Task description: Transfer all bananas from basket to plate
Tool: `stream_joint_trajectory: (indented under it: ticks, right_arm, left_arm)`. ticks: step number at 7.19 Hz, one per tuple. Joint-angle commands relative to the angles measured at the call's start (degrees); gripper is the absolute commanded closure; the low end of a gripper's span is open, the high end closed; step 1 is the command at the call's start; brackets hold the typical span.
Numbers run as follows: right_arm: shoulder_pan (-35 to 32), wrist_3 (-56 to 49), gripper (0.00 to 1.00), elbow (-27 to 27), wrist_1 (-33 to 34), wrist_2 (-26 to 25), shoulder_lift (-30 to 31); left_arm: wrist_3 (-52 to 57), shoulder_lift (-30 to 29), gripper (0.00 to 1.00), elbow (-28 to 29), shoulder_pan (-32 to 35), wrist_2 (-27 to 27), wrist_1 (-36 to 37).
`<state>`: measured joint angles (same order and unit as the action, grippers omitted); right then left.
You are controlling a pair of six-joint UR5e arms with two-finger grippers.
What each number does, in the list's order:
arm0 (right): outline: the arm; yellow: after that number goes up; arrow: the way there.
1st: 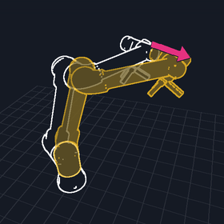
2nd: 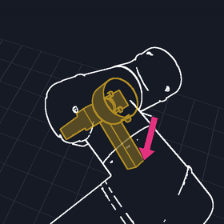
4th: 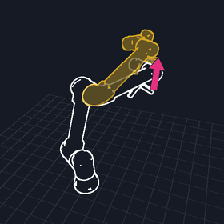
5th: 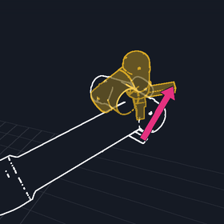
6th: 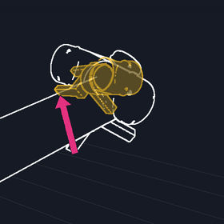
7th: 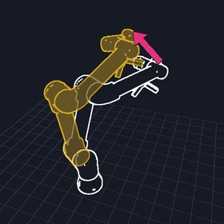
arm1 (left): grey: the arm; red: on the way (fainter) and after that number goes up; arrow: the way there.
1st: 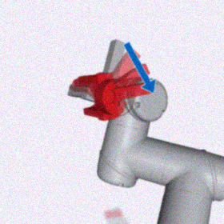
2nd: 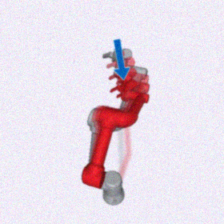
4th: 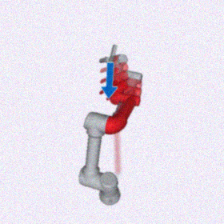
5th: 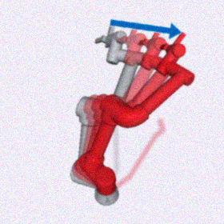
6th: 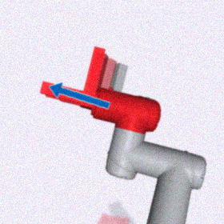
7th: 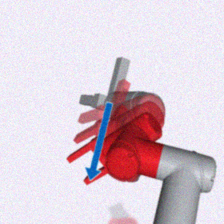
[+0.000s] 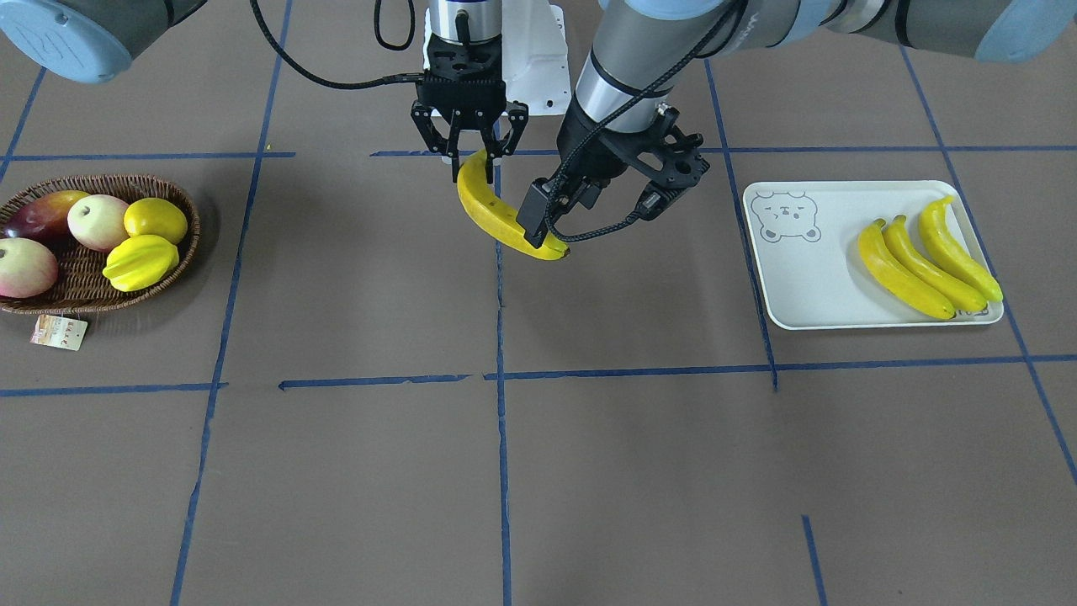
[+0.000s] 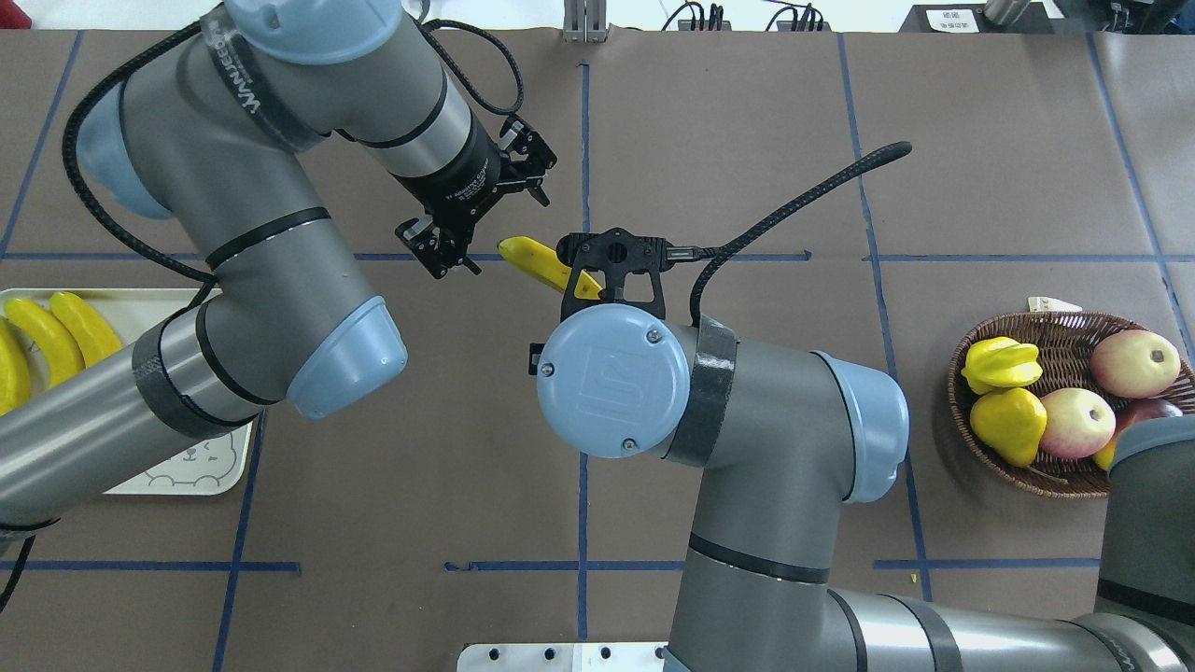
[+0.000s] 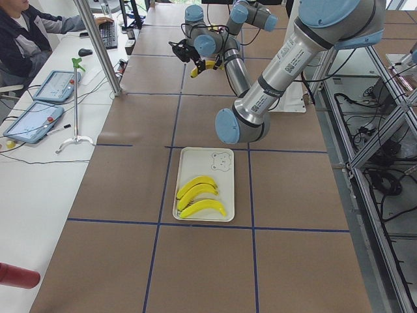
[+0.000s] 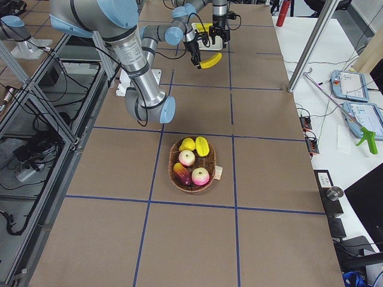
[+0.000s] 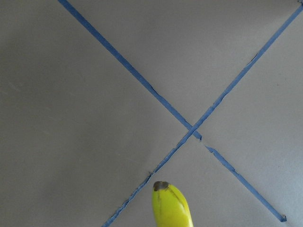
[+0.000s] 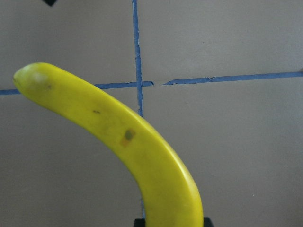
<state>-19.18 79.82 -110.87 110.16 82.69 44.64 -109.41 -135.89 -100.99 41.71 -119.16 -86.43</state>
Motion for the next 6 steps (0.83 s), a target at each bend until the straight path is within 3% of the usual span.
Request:
stream_joint_trajectory:
  ticks: [1, 4, 6]
  right_arm:
    - [0.2, 0.07, 1.0, 0.04, 0.75, -0.07, -0.87]
    - [0.2, 0.07, 1.0, -0.13, 0.67, -0.07, -0.96]
    - [0.2, 0.07, 1.0, -0.22, 0.75, -0.07, -0.87]
  left_arm:
    - [-1.76, -0.08, 0.0, 1.05, -1.19, 0.94, -0.14]
    - [-2.04, 0.1, 0.01, 1.06, -3.29, 4.09, -0.06]
    - [-4.48, 0.01, 0.11, 0.88, -3.39, 4.28, -0.06]
